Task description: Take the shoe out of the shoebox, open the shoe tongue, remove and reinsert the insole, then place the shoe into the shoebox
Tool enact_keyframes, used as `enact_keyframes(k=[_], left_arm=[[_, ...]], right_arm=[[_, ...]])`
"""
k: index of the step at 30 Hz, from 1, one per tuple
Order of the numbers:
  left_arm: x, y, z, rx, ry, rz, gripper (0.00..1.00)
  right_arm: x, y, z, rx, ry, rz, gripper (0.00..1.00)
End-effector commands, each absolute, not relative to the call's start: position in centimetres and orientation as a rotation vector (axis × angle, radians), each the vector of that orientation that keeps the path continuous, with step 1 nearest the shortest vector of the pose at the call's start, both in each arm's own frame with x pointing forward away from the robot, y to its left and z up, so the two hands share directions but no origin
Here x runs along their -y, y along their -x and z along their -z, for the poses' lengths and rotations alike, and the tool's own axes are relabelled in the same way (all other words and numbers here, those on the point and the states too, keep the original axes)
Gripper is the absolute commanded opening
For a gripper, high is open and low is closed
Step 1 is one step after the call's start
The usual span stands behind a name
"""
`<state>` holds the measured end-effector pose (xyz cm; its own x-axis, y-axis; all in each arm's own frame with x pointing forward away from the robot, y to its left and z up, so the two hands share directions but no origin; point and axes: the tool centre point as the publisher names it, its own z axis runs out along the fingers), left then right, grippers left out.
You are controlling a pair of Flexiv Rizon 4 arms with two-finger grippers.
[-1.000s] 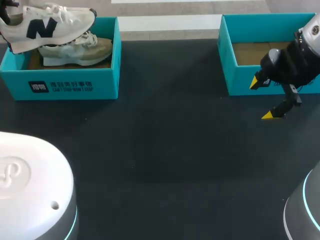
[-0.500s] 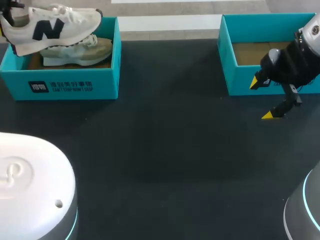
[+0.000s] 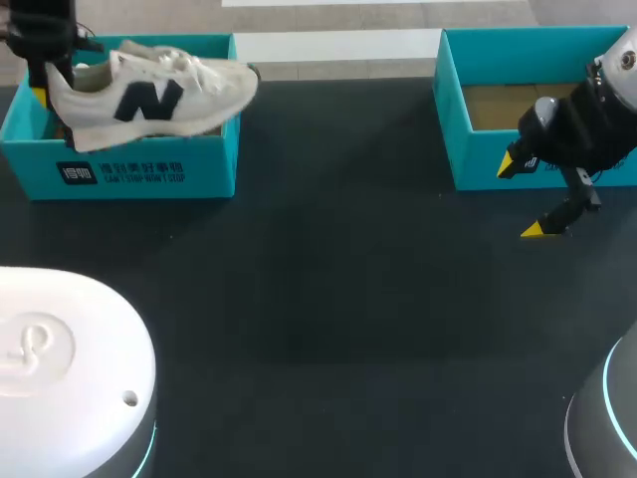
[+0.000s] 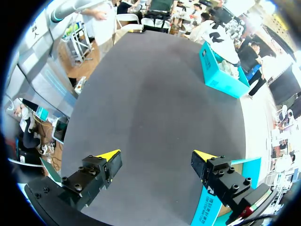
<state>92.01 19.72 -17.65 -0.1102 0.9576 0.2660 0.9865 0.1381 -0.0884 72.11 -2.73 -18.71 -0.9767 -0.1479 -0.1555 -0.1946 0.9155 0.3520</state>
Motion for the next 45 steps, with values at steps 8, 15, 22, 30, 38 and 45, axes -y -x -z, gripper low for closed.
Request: enact_keyframes(k=[8,15,22,30,38,45], left_arm=[[-19.8,-91.1,17.4,2.180,1.934,0.221,0.00],[-18.5,-89.9,17.9,2.149,1.933,0.266,0.00],[-14.7,-87.8,17.9,2.114,1.941,0.278,0.00],[-10.2,-85.1,17.3,2.098,1.954,0.292,0.00],[-5.4,-80.6,18.5,2.057,1.965,0.271,0.00],[-3.5,-77.3,20.0,2.051,1.936,0.252,0.00]], right_arm=[[2.6,-72.2,18.8,-2.954,0.263,-0.556,1.00],[2.6,-72.2,18.8,-2.954,0.263,-0.556,1.00],[2.6,-72.2,18.8,-2.954,0.263,-0.556,1.00],[2.6,-72.2,18.8,-2.954,0.263,-0.556,1.00],[2.6,-72.2,18.8,-2.954,0.263,-0.556,1.00],[2.6,-72.2,18.8,-2.954,0.263,-0.556,1.00]])
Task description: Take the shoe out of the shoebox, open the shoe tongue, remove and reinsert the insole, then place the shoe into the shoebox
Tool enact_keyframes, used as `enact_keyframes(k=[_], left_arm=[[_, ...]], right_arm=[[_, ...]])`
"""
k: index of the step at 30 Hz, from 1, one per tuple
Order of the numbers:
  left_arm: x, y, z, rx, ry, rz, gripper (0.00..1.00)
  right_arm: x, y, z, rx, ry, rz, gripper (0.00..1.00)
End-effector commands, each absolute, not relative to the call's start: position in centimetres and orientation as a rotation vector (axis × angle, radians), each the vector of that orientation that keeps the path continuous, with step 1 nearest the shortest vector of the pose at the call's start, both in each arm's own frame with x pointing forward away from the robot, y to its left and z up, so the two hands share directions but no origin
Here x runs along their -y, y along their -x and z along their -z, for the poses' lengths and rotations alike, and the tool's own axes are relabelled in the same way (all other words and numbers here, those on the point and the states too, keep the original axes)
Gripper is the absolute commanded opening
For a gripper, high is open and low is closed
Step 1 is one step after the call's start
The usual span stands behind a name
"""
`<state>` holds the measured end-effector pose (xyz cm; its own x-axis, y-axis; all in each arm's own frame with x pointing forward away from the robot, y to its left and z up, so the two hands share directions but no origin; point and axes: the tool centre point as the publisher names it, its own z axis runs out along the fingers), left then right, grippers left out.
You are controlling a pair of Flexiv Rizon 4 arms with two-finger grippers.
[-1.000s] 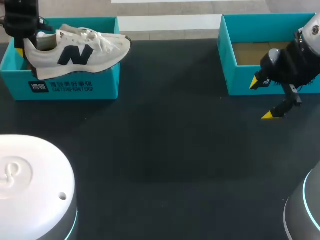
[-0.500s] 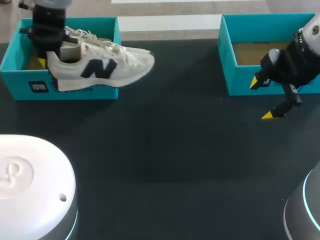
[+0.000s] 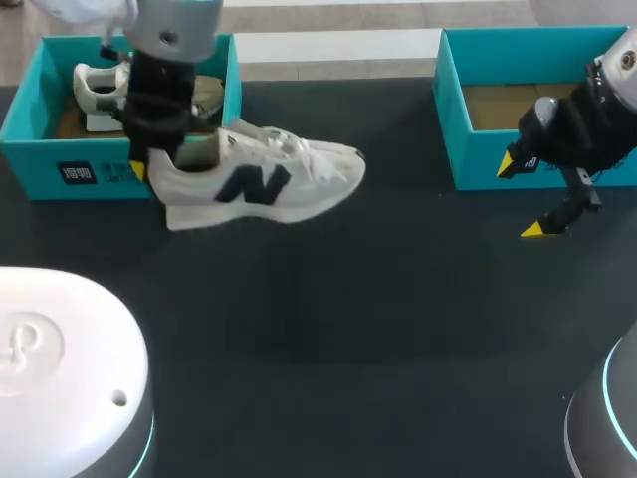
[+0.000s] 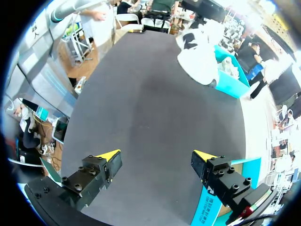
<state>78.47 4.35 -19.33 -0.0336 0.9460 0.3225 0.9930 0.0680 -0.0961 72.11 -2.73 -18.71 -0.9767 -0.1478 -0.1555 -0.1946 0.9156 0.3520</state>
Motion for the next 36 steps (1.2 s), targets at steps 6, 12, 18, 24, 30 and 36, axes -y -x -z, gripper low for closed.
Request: enact_keyframes(k=[6,12,18,24,30,36], left_arm=[[-1.8,-74.7,21.9,2.049,1.977,0.307,0.00],[-1.0,-74.0,25.0,2.058,2.010,0.331,0.00],[-0.5,-74.2,28.0,2.084,2.039,0.333,0.00],[-0.3,-75.0,31.9,2.036,2.084,0.322,0.00],[-0.1,-75.1,34.8,2.004,2.099,0.358,0.00],[-0.2,-75.4,36.8,1.990,2.108,0.340,0.00]], right_arm=[[2.6,-72.2,18.8,-2.954,0.263,-0.556,1.00],[2.6,-72.2,18.8,-2.954,0.263,-0.556,1.00],[2.6,-72.2,18.8,-2.954,0.263,-0.556,1.00],[2.6,-72.2,18.8,-2.954,0.263,-0.556,1.00],[2.6,-72.2,18.8,-2.954,0.263,-0.556,1.00],[2.6,-72.2,18.8,-2.954,0.263,-0.556,1.00]])
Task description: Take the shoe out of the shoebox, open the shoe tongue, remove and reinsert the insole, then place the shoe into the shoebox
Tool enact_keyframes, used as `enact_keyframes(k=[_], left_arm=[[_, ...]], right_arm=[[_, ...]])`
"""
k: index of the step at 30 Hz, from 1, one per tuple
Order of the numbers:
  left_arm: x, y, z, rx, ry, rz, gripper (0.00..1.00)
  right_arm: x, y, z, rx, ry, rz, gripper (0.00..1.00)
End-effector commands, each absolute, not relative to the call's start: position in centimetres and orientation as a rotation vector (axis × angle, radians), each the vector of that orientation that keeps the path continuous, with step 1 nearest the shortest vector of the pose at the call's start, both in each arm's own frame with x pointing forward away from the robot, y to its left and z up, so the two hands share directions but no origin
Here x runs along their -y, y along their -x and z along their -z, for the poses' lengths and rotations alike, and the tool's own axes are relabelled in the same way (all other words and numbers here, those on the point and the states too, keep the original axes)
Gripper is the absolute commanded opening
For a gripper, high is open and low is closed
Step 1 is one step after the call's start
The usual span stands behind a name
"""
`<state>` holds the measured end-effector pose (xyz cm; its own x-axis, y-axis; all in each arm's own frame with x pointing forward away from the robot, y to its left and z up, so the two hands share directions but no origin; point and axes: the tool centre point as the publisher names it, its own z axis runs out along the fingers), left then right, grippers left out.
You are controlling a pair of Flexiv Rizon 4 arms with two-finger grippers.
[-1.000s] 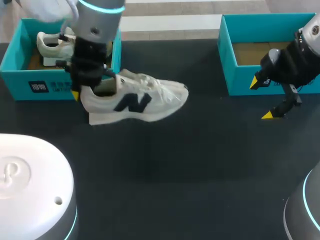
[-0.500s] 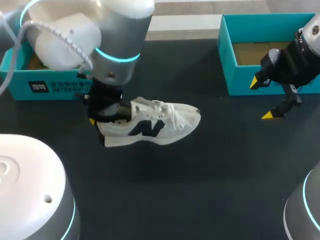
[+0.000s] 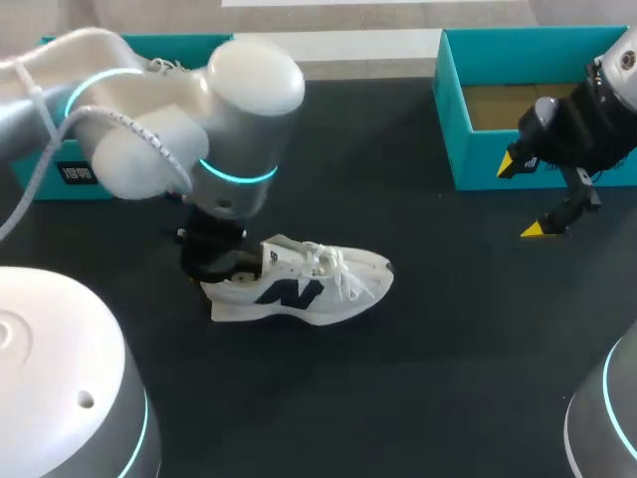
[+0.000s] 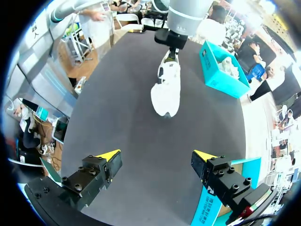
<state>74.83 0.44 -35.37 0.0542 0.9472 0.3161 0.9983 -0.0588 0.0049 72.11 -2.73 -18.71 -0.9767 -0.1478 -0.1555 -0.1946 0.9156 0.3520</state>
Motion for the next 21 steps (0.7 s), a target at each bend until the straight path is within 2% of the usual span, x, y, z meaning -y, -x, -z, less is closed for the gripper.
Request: enact_keyframes(k=[1,7,8,9,11,12,21], left_arm=[[-0.3,-75.5,37.1,1.993,2.102,0.338,0.00],[-0.6,-75.6,37.6,1.999,2.099,0.306,0.00],[-0.6,-75.6,37.7,2.002,2.096,0.299,0.05],[-0.6,-75.6,37.6,1.999,2.112,0.280,0.33],[-0.6,-75.4,37.3,1.996,2.124,0.261,0.65],[-0.7,-75.3,37.1,1.999,2.136,0.242,1.00],[-1.4,-74.5,32.2,2.157,2.172,0.071,1.00]], right_arm=[[2.6,-72.2,18.8,-2.954,0.263,-0.556,1.00],[2.6,-72.2,18.8,-2.954,0.263,-0.556,1.00],[2.6,-72.2,18.8,-2.954,0.263,-0.556,1.00],[2.6,-72.2,18.8,-2.954,0.263,-0.556,1.00],[2.6,-72.2,18.8,-2.954,0.263,-0.556,1.00],[2.6,-72.2,18.8,-2.954,0.263,-0.556,1.00],[2.6,-72.2,18.8,-2.954,0.263,-0.556,1.00]])
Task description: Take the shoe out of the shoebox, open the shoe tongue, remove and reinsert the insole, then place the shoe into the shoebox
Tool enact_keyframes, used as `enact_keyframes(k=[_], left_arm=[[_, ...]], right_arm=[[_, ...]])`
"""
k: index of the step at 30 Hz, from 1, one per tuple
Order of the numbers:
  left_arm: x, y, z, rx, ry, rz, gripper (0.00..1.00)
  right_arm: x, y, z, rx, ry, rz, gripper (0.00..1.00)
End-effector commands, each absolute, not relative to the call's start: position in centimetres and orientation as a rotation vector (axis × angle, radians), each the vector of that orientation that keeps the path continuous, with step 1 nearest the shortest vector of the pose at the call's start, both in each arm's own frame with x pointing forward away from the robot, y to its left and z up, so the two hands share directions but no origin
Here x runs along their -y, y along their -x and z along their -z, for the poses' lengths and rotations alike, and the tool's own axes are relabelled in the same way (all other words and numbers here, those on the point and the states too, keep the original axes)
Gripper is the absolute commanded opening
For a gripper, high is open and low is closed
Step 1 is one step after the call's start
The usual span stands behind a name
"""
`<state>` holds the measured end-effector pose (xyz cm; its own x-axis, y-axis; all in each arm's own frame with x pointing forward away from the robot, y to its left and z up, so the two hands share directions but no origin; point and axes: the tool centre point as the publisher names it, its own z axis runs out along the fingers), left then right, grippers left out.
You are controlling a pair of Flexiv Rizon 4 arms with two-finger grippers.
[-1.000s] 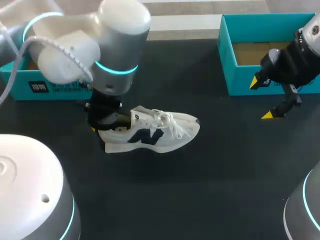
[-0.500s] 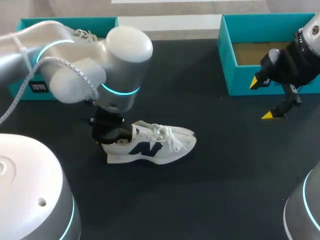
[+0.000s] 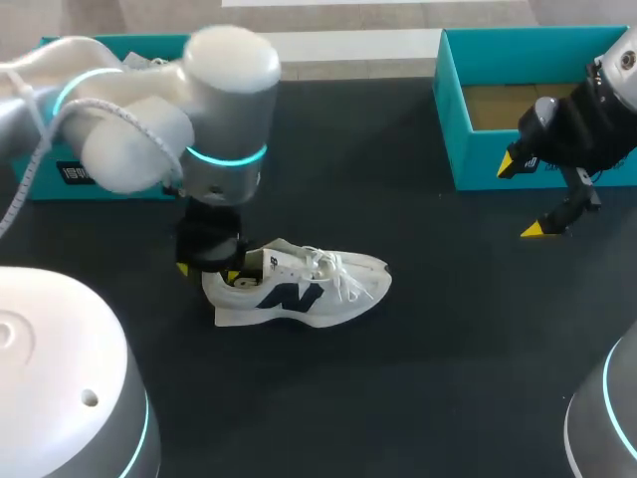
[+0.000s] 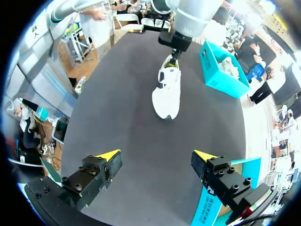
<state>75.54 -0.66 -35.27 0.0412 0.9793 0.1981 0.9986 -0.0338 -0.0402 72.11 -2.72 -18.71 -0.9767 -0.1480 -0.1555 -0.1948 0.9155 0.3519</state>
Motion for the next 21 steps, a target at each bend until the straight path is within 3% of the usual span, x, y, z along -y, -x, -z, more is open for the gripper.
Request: enact_keyframes(k=[1,12,21], left_arm=[[-1.5,-74.5,31.6,2.179,2.180,0.040,1.00],[-1.1,-74.2,26.2,2.505,1.940,-0.279,1.00],[-1.1,-74.3,26.0,2.468,1.905,-0.355,1.00]], right_arm=[[2.6,-72.2,18.8,-2.954,0.263,-0.556,1.00],[2.6,-72.2,18.8,-2.954,0.263,-0.556,1.00],[2.6,-72.2,18.8,-2.954,0.263,-0.556,1.00]])
